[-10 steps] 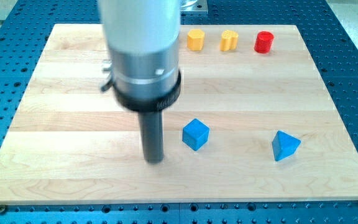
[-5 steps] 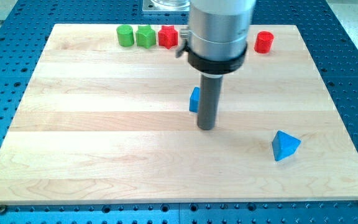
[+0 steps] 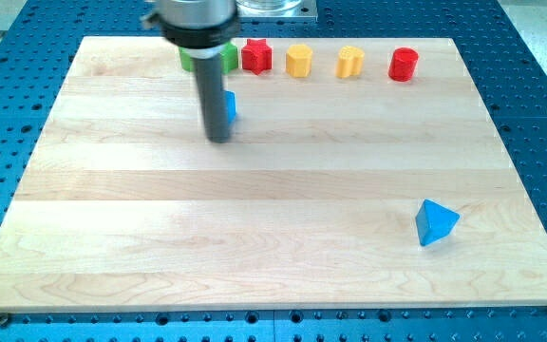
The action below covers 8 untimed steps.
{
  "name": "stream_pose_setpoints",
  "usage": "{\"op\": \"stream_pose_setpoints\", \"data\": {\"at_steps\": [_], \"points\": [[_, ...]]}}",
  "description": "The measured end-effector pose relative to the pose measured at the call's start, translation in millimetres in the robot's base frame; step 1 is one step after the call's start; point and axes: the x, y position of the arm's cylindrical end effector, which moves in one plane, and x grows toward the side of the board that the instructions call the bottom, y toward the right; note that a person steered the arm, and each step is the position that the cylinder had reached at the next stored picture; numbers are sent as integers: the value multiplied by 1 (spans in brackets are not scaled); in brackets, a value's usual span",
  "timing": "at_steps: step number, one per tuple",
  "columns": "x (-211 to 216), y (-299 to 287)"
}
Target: Move the blue cube to the left of the green circle
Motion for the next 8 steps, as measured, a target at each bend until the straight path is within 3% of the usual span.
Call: {"op": "stream_pose_setpoints", "data": {"at_steps": [1,3,4,5,7,8], "points": [[-34,12],[-70,-89],[-78,-105],[-54,-143],[-109,-133],[-106,-136]]}}
